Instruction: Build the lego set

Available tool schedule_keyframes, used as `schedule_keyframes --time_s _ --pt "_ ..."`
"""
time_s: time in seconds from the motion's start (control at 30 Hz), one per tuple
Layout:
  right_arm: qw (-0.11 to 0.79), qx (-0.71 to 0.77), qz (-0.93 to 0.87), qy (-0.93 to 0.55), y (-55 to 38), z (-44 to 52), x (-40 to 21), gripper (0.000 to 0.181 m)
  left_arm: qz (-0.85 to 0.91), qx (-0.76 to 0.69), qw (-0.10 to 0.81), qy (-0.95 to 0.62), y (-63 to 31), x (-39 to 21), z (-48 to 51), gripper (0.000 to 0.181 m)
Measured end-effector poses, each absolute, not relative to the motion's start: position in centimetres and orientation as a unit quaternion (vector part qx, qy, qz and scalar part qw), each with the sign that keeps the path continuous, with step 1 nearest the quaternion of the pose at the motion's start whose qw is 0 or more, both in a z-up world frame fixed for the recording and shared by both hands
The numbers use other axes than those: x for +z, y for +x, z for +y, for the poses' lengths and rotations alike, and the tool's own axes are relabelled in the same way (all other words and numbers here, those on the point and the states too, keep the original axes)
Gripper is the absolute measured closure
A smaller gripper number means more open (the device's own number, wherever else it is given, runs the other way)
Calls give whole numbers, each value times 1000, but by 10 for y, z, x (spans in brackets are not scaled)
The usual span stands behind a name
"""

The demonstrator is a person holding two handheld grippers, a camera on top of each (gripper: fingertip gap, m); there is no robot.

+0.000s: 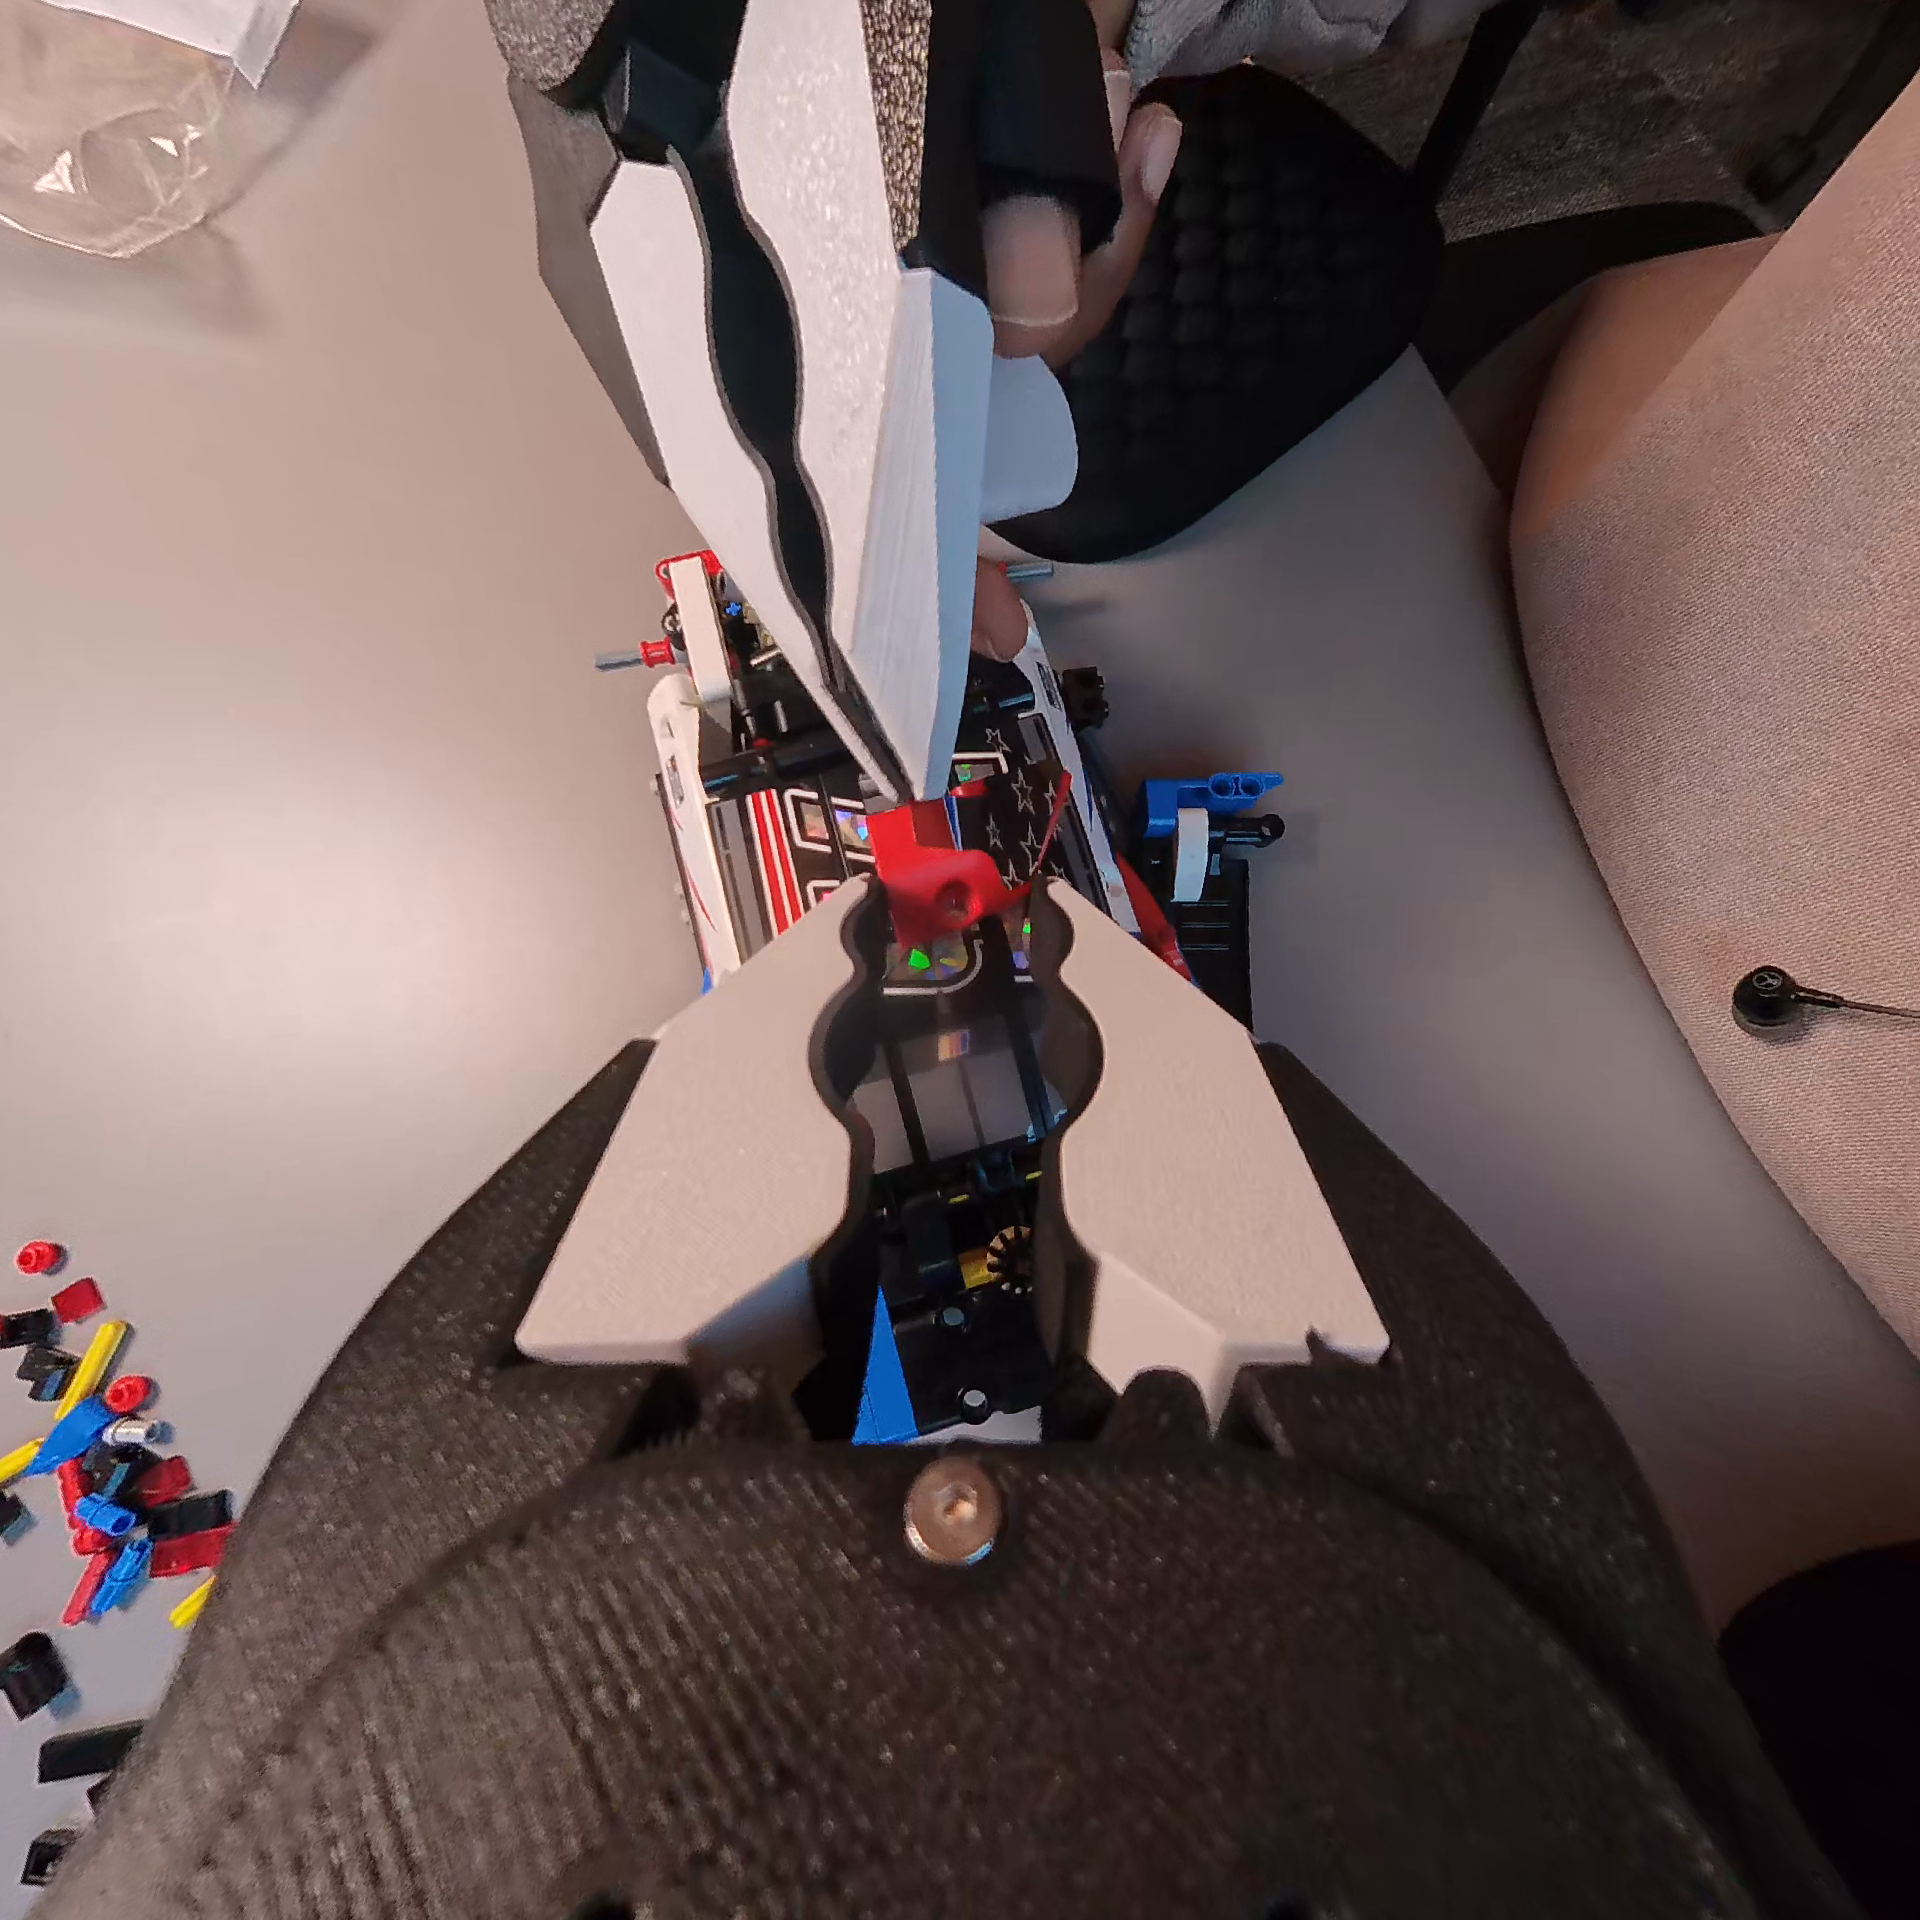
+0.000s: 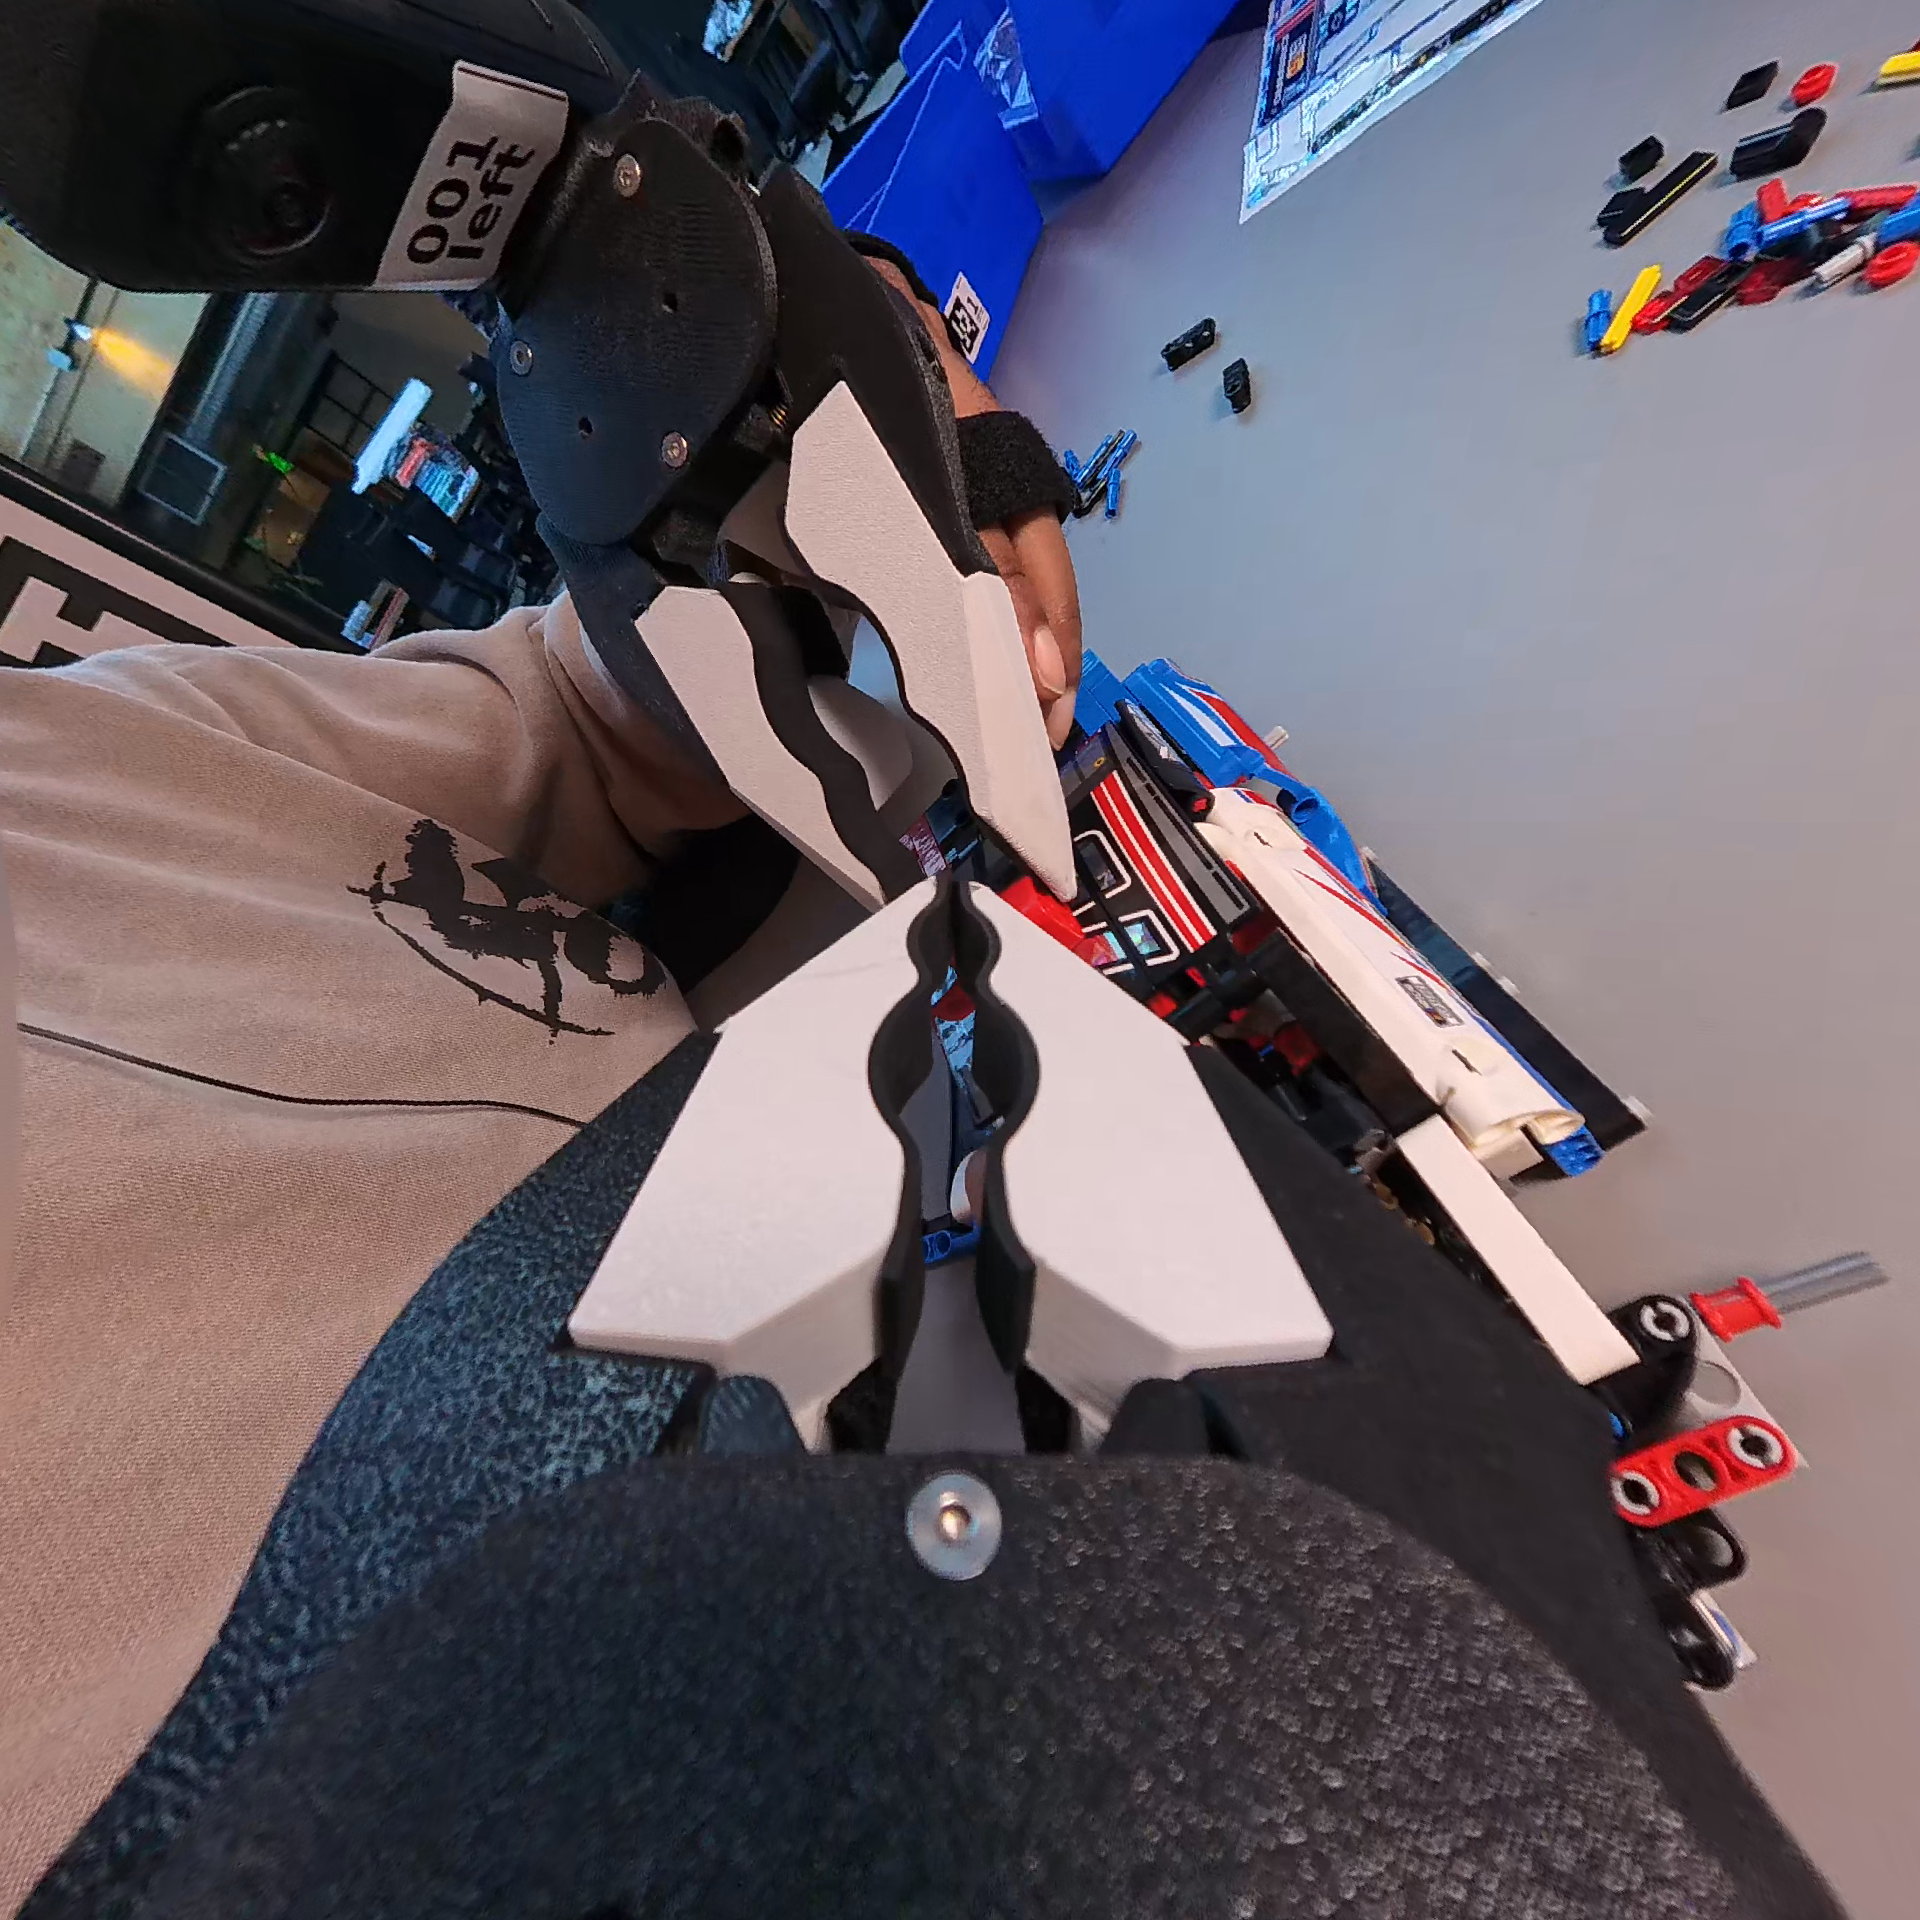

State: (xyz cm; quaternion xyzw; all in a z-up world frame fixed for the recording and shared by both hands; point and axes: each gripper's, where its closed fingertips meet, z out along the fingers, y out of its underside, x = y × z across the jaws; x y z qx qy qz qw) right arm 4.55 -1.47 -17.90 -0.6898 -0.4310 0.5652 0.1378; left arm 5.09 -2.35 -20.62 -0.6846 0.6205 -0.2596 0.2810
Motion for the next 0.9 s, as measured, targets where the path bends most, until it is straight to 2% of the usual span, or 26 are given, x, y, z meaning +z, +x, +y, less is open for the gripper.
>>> schedule_keyframes --time_s 0.5,0.9 --pt "138 567 -417 -696 45 -16 -174 181 616 -254 282 -690 51 -206 -23 156" --pt "159 569 -401 -700 53 -13 -162 181 598 -251 318 -691 54 -205 -23 155"
